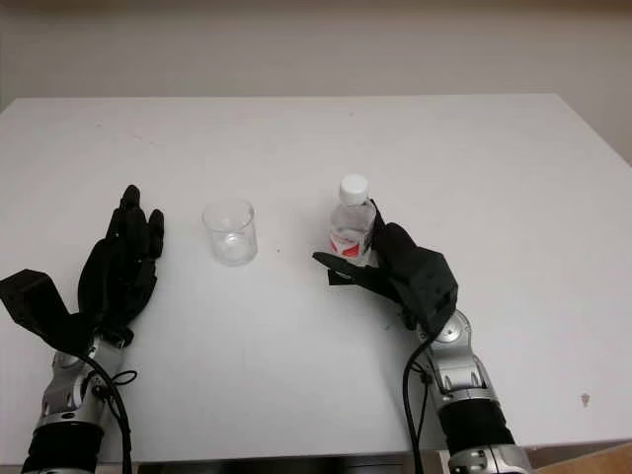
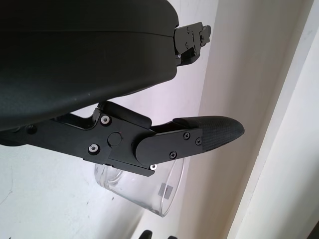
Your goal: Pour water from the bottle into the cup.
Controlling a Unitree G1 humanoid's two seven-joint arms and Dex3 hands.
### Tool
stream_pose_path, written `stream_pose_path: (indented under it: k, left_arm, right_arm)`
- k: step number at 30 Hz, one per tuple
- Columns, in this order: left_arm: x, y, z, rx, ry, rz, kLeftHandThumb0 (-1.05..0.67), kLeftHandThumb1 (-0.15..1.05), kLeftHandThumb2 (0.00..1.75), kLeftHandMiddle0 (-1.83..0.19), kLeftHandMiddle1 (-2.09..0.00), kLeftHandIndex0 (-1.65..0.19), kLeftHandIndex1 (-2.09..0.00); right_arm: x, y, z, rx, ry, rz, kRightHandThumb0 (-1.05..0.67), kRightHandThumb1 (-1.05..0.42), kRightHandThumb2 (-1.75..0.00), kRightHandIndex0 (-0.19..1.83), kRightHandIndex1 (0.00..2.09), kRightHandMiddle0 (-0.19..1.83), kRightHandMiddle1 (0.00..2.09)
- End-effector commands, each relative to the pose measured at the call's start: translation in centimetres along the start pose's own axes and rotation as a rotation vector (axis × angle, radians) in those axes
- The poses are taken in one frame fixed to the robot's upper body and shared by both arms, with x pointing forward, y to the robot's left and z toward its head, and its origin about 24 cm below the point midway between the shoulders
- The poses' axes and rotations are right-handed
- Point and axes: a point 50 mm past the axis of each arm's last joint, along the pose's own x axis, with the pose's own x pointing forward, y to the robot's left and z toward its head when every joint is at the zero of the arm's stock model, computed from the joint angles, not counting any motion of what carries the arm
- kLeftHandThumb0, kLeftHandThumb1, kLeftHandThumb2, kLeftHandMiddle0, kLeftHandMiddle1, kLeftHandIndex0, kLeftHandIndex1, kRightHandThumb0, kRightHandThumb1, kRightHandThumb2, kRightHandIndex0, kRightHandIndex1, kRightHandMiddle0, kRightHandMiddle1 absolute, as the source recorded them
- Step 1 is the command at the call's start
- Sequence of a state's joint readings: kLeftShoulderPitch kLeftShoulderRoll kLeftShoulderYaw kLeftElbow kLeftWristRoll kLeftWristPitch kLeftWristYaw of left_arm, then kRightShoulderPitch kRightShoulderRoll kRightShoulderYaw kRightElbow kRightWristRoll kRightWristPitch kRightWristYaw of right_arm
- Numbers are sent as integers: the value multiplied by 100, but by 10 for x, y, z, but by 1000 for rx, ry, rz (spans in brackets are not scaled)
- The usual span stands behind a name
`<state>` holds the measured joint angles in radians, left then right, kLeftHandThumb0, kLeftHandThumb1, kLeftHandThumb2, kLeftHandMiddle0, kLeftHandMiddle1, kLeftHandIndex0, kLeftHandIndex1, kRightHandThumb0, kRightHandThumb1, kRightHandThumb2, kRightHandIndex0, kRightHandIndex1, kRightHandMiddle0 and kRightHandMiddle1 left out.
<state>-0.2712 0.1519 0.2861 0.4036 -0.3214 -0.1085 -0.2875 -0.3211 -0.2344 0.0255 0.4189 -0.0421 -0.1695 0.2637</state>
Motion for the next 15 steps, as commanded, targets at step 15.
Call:
stream_pose_path:
  k: [15]
  left_arm:
    - [-7,8,-11,-15,58,26,-68,105,54,14,-6,17,-5]
  right_arm:
    - [-18,-9,-10,97,-47,-151,-90,-94,-5,-19,0,-19,0]
